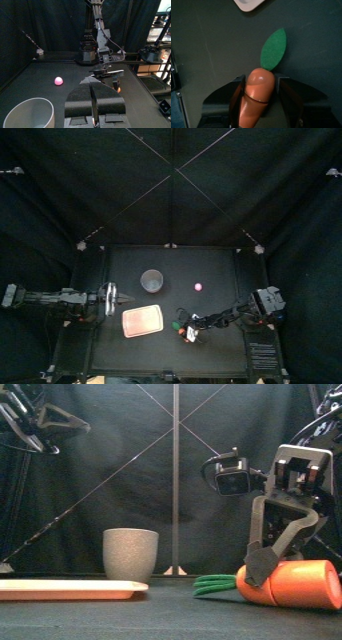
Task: Pick the carrot then place it in the grey bowl
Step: Place carrot in the grey bowl
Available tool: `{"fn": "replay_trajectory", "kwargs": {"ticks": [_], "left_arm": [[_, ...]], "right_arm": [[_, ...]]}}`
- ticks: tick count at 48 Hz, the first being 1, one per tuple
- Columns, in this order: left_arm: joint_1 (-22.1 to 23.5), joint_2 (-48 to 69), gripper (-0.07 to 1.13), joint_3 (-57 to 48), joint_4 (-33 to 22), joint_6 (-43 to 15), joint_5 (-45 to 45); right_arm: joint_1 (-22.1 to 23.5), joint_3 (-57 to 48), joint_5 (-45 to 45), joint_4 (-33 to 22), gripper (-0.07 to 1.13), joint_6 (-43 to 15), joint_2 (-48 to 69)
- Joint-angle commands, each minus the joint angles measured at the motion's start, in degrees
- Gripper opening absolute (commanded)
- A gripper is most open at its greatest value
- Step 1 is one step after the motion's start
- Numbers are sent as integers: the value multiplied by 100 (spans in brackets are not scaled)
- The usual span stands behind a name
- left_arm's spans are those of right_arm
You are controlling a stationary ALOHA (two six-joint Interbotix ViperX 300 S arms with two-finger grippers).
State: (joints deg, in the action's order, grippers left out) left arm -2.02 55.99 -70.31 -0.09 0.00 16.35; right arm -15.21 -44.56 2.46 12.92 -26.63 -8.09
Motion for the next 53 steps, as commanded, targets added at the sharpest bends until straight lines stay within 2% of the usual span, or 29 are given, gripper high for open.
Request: {"fn": "replay_trajectory", "kwargs": {"ticks": [1,7,12,19,30,42,53], "left_arm": [[0,-9,-1,97,0,0,26],[0,-9,-1,97,0,0,26],[0,-9,-1,88,0,0,26],[0,-9,-1,88,0,0,26],[0,-9,-1,88,0,0,26],[-9,-18,-1,70,0,0,26],[-18,-9,-1,70,0,0,26]], "right_arm": [[-26,18,-35,-9,60,-18,-35],[18,97,-44,-88,43,0,-35],[132,158,-62,-264,36,-9,44],[510,325,-220,-659,36,0,325],[1187,853,-958,-1538,36,9,914],[1854,2083,-1617,-2364,36,18,1222],[2364,3138,-1644,-2522,36,62,721]]}}
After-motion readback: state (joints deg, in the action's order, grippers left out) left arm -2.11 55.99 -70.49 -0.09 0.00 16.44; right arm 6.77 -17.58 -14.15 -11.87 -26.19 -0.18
